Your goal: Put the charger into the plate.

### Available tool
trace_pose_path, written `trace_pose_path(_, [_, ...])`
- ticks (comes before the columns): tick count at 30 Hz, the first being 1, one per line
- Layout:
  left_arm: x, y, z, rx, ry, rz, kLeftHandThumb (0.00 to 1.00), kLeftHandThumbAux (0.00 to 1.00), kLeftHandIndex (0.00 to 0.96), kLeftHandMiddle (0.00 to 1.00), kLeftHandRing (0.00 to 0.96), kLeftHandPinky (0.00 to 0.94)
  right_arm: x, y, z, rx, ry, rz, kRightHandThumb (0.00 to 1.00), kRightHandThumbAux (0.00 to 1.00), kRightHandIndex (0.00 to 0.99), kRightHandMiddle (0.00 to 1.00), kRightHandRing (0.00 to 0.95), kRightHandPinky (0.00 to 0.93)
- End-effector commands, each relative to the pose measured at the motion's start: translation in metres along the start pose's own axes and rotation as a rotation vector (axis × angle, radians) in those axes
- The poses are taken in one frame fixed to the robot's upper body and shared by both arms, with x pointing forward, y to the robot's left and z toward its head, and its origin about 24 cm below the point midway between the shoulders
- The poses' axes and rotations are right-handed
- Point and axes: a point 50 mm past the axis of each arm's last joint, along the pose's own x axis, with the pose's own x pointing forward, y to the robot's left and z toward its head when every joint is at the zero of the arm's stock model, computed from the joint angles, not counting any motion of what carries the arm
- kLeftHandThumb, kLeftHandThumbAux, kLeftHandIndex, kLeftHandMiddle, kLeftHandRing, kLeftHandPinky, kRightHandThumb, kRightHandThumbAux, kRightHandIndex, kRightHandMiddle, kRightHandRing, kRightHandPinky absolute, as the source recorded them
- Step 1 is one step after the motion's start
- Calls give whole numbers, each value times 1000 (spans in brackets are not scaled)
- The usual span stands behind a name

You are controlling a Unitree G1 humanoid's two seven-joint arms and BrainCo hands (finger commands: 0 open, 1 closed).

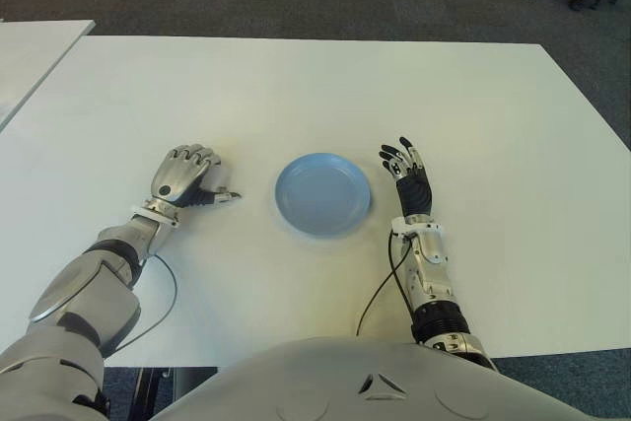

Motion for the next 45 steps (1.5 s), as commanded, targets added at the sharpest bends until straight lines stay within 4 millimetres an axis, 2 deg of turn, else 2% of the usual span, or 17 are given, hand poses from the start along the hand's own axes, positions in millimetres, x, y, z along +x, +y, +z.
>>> trace_pose_path(1, [-21,-23,17,-53,-23,-156,379,814,758,879,870,835,-2,4,-8,14,46,-3,0,585,96,285,237,162])
trace_pose_path(5, [-7,-13,15,-104,-14,-95,407,816,757,881,873,842,-2,4,-8,14,45,-1,0,584,95,284,236,160])
trace_pose_path(11, [22,14,13,-226,-52,33,541,800,757,881,872,861,-2,5,-9,16,47,-4,0,582,95,280,231,155])
trace_pose_path(18, [41,31,19,-280,-94,102,645,780,761,879,871,858,-1,5,-9,21,52,0,0,581,92,279,231,160])
trace_pose_path(22, [64,54,38,-331,-174,187,686,769,769,879,872,866,0,5,-10,26,58,7,0,579,86,276,229,157])
trace_pose_path(28, [81,79,63,-384,-234,268,696,757,763,877,872,873,1,6,-10,26,59,7,0,573,88,280,230,162])
trace_pose_path(37, [99,113,95,-424,-313,343,731,729,767,875,871,880,4,9,-10,12,45,3,0,569,105,288,226,148])
trace_pose_path(40, [100,117,99,-428,-318,346,751,721,771,874,871,881,5,10,-10,10,43,3,0,570,107,288,225,143])
trace_pose_path(45, [108,127,124,-460,-363,341,787,706,781,875,872,883,6,13,-11,4,44,6,0,569,108,287,224,144])
